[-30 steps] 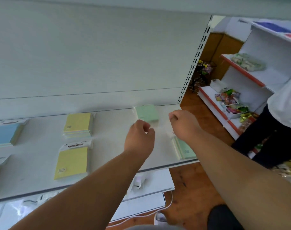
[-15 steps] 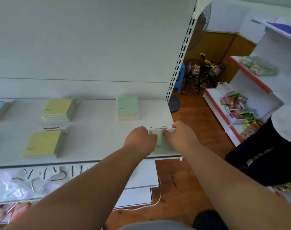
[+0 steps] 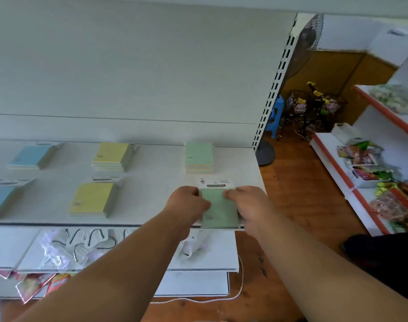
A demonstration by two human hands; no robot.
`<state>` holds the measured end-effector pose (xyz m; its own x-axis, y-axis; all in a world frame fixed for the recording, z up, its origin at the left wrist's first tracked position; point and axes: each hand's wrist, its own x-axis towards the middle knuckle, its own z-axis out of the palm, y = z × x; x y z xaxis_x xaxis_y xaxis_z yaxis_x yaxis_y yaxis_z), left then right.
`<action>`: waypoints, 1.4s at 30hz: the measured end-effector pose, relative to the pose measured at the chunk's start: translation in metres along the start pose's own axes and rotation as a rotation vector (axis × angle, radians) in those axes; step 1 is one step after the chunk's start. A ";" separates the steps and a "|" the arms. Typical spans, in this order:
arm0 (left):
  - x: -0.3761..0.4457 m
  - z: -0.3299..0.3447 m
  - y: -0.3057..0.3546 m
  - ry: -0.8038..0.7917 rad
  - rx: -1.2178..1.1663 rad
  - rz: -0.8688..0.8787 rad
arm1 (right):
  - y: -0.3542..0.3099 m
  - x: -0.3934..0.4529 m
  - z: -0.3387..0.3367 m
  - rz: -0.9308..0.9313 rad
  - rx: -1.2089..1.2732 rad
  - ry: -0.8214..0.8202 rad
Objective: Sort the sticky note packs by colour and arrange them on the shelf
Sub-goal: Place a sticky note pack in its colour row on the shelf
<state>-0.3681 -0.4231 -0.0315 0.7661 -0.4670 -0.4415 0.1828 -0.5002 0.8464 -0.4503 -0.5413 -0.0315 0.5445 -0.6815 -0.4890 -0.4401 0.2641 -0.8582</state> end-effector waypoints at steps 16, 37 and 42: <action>0.001 -0.041 -0.057 0.037 0.379 0.577 | 0.033 -0.046 0.057 -0.502 -0.410 0.064; 0.005 -0.046 -0.031 0.133 0.673 0.270 | 0.009 -0.016 0.044 -0.457 -0.886 0.162; 0.014 -0.048 -0.024 0.006 0.680 0.183 | 0.006 -0.010 0.044 -0.309 -0.905 0.081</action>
<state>-0.3319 -0.3824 -0.0432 0.7513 -0.5846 -0.3063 -0.3738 -0.7595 0.5325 -0.4267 -0.5031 -0.0385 0.6928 -0.6867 -0.2199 -0.6884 -0.5392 -0.4851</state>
